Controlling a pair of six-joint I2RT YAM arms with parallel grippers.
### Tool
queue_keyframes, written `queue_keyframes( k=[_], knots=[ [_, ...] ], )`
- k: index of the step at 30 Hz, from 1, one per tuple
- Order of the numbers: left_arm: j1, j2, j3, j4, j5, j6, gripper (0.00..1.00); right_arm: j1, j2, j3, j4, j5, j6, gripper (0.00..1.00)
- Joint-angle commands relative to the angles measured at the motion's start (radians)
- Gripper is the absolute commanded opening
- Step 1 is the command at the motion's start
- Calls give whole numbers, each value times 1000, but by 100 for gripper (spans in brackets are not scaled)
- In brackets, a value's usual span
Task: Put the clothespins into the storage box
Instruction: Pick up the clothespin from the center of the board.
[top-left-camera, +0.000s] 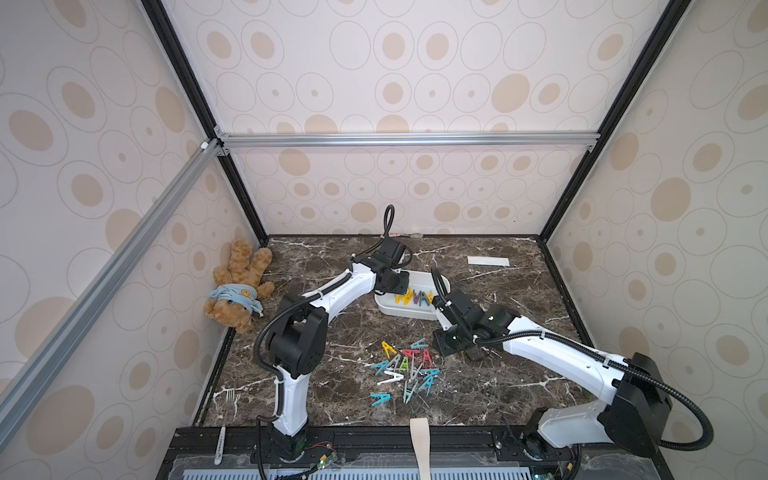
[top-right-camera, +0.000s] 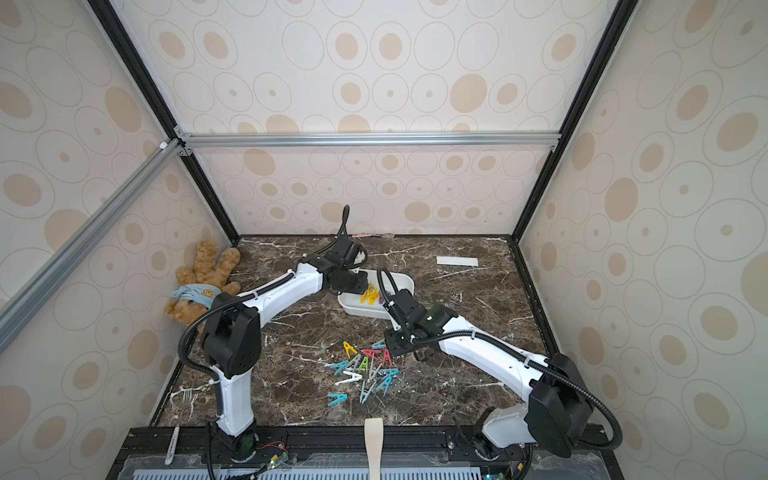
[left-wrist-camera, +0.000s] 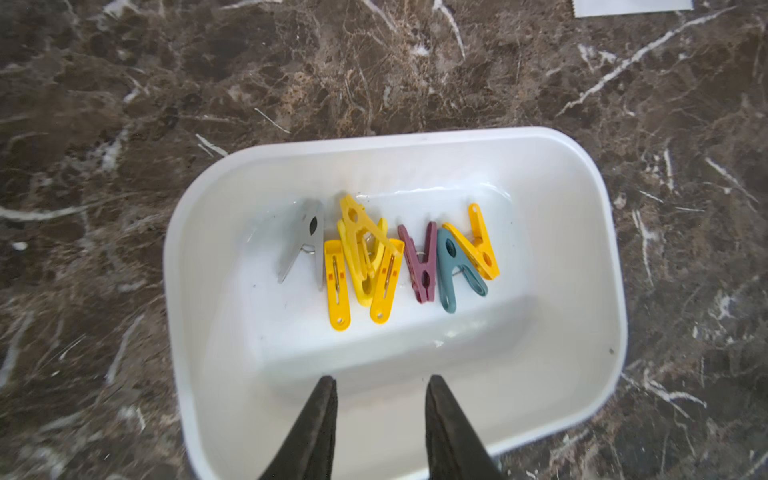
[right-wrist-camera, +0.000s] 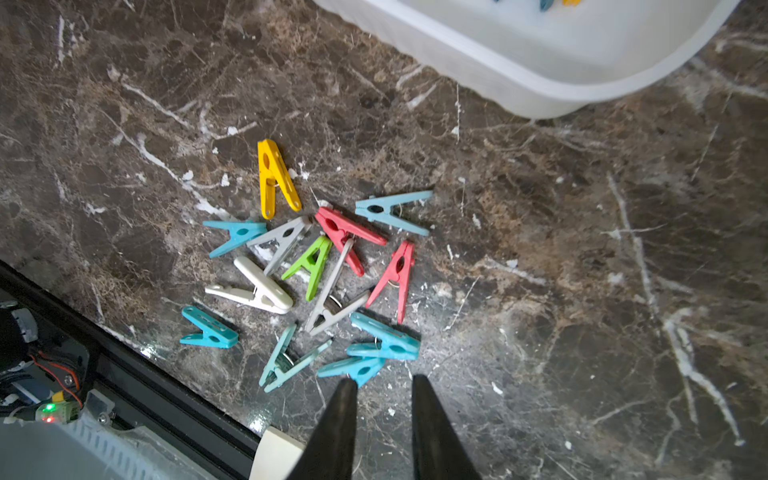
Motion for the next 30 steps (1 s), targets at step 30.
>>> queue_keyframes(
  k=[30],
  knots=[
    [153, -390, -443, 164, 44, 32, 43, 242, 243, -103, 78, -25, 403, 32]
  ],
)
